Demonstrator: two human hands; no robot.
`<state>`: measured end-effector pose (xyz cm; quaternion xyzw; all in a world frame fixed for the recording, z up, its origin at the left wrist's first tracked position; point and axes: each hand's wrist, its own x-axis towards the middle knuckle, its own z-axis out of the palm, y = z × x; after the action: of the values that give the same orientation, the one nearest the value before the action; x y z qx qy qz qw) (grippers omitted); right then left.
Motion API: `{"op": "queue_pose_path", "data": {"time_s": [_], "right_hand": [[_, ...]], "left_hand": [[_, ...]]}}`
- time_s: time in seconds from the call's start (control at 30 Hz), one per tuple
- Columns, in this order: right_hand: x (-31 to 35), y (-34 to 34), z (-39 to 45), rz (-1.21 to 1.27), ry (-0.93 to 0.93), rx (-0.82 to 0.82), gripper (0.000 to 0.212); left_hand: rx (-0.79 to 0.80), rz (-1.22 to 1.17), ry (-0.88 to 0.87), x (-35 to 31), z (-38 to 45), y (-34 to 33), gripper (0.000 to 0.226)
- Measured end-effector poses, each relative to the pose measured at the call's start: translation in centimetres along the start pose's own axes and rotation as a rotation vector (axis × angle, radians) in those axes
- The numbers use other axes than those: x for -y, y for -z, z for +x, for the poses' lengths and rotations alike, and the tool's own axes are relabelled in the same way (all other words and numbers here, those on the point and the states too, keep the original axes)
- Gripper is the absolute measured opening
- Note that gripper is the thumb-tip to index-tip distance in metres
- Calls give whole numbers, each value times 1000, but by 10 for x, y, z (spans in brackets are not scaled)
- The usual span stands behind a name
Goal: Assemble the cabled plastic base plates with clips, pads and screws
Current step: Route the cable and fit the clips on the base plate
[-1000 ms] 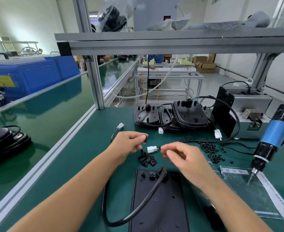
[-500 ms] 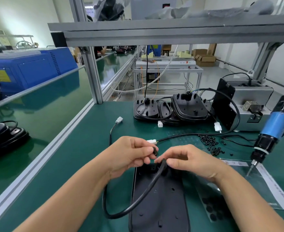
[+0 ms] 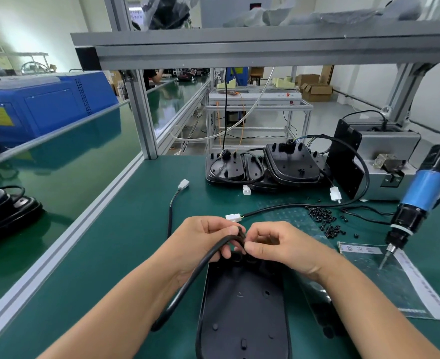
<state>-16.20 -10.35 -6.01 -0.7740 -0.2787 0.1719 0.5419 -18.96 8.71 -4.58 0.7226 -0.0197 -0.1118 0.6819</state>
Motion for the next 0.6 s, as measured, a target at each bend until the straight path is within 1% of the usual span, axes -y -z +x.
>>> {"op": "queue_pose_path", "data": {"time_s": [0.07,0.2,0.37,0.43,0.6], "right_hand": [[1,-1,0,1,3,-14,10],[1,-3,0,-30,11,-36,14],[4,-6,-3,-80,12,-59,19],[4,-7,-3,-86,3,-72,19],[6,-8,-4,-105,-17,-87,13]], "left_hand": [[16,11,-2,0,1,1,25],[83,111,-25,-4,2,8,18],[89,99,-7,-8,7,15,13],[122,122,-14,-10,7,15,14],[213,263,-27,-16,2,16,21]]}}
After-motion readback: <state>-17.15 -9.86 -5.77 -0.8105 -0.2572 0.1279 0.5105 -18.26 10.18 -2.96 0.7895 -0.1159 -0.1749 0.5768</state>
